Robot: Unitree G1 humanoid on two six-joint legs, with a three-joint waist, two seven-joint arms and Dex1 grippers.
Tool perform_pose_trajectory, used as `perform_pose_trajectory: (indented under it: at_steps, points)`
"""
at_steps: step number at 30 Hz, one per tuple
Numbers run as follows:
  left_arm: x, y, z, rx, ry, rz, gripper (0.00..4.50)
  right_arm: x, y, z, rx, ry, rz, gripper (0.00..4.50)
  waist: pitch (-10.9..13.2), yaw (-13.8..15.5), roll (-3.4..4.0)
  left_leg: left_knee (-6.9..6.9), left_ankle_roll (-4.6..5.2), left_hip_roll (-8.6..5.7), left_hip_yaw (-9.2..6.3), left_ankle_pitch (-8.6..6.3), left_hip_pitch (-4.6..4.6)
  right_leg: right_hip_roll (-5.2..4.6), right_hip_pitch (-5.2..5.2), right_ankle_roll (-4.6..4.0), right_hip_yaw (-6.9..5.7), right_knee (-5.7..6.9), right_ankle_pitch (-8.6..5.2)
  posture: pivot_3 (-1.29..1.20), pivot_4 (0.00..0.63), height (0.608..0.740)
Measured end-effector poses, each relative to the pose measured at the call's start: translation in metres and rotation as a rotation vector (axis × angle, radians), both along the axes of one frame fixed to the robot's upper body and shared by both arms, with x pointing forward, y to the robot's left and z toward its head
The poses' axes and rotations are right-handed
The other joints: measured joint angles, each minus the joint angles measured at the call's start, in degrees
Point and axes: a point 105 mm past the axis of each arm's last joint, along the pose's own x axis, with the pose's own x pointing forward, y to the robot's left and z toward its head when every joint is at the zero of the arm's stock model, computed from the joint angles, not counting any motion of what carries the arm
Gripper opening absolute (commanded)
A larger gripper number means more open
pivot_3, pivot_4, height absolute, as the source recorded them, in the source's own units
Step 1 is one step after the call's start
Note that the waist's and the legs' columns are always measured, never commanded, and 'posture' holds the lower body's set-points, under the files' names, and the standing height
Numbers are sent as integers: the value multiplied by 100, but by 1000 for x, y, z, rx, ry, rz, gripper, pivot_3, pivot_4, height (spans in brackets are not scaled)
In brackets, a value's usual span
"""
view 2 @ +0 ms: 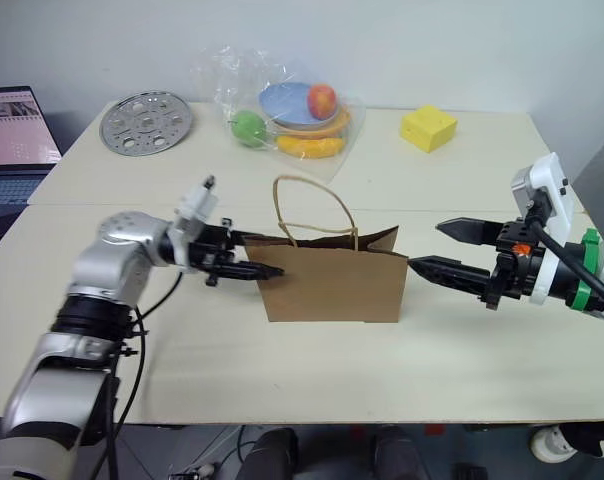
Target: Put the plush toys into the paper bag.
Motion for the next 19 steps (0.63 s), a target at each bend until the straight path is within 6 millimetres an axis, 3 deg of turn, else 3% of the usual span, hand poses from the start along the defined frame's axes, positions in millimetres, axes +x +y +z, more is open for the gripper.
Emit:
perform_pose_trajectory:
  at_steps: [4,9,12,19]
  points:
    - [2,26,25,-28,-33,167,4486,13,-24,-4,-8,1,-81,4500,0,3,0,0,0,-1,4,0,12,0,8,0,3,0,0,0,150,740]
    - [10,53,29,-23,-8,360,4486,21,-45,-13,-46,-8,-135,4500,0,17,0,0,0,-1,4,0,12,0,8,0,3,0,0,0,150,740]
    - [13,77,17,67,-16,511,4486,25,-56,-15,-58,-21,-151,4500,0,-7,1,-4,0,0,8,0,16,0,8,0,7,0,0,0,150,740]
    - [17,84,20,68,-60,597,4486,40,-66,-22,-76,-47,-172,4500,1,27,1,0,-1,-1,8,0,17,-1,12,0,6,0,0,0,150,740]
